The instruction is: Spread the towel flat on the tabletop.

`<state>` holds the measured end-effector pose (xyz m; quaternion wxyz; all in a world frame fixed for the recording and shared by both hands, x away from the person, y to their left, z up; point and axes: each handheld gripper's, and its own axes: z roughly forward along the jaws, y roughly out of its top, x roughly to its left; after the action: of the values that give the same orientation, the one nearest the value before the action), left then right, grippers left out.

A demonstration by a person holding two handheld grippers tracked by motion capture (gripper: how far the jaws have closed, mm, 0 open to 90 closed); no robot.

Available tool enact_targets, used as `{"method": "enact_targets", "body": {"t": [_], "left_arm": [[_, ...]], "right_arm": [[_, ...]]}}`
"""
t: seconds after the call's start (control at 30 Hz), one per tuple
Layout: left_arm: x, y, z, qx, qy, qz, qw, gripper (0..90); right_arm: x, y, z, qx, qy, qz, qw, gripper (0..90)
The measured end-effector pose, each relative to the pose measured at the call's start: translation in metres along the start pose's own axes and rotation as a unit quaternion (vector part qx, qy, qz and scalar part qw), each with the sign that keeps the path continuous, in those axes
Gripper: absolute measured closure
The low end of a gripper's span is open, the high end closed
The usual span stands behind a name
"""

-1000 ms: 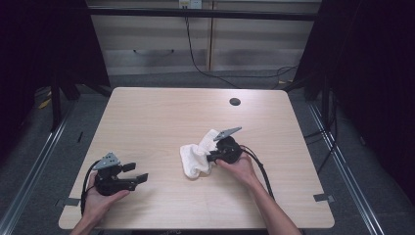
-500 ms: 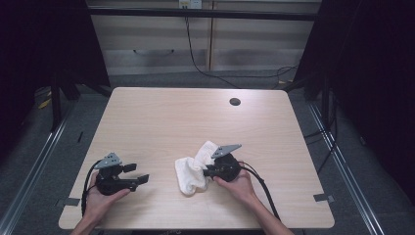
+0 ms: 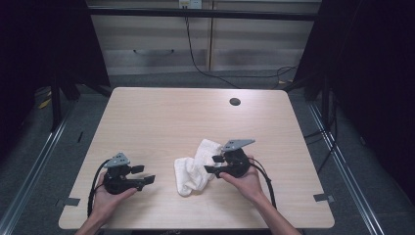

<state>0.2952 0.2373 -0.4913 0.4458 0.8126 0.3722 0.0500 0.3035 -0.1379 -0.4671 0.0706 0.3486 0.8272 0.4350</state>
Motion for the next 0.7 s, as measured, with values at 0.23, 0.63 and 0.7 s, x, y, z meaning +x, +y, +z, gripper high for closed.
{"method": "enact_targets", "body": {"t": [0.23,0.63,0.7], "left_arm": [[-0.010,0.024,0.015,0.012,-0.020,0.024,0.9994,35.2],[0.000,0.072,0.047,-0.007,-0.027,0.008,0.9996,30.1],[0.005,0.072,0.051,-0.004,-0.020,0.004,0.9998,31.1]], "right_arm": [[-0.017,-0.020,-0.052,-0.022,-0.032,0.022,0.9990,44.4],[-0.028,-0.049,-0.075,-0.026,-0.048,0.051,0.9972,43.5],[-0.029,-0.050,-0.074,-0.026,-0.046,0.053,0.9972,43.5]]}}
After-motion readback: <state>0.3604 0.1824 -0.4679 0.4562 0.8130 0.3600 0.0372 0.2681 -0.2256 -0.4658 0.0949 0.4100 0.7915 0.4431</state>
